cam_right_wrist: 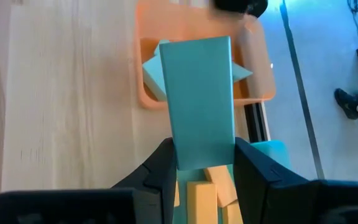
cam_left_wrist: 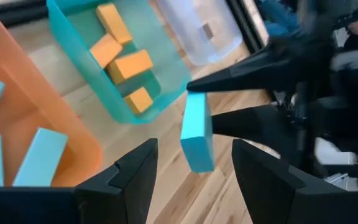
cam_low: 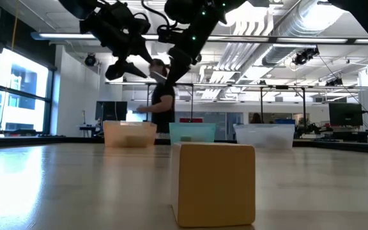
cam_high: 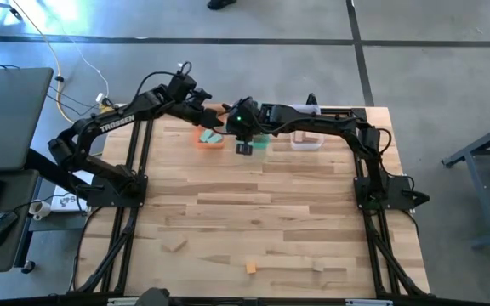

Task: Sort & place blocks by color
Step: Put the light blue block into the orange bin

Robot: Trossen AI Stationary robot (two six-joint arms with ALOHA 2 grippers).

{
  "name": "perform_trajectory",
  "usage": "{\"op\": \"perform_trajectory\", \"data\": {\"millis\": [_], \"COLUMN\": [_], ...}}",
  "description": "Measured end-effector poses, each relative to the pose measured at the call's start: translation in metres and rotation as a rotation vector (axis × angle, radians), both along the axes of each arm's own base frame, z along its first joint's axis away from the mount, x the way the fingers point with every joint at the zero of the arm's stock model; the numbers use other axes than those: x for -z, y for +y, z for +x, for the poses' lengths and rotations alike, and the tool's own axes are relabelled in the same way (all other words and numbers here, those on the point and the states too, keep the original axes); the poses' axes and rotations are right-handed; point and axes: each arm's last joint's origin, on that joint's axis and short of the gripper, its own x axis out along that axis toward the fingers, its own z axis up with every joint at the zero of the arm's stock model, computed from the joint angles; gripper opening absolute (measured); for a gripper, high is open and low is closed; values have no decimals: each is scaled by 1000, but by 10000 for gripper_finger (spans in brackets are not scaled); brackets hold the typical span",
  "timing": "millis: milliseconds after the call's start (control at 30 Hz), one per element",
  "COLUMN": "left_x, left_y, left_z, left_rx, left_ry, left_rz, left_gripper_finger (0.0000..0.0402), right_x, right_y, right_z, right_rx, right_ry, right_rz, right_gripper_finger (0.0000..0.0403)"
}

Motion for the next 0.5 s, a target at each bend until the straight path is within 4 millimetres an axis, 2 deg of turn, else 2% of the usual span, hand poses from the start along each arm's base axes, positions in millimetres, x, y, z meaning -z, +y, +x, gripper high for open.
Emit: {"op": "perform_trajectory", "data": {"millis": [233,500], "left_x": [12,18], "left_y": [3,9], "left_z": [9,14], "left_rx": [11,6], "left_ry": [25,13], "left_rz": [-37,-33], "left_gripper_finger": [196,191], "right_x": [-1,-2], "right_y": [0,0], "right_z": [2,2], "right_rx": [-2,0], "right_ry": [-24,-24], "right_rz": [-5,-6], "right_gripper_finger": [96,96]}}
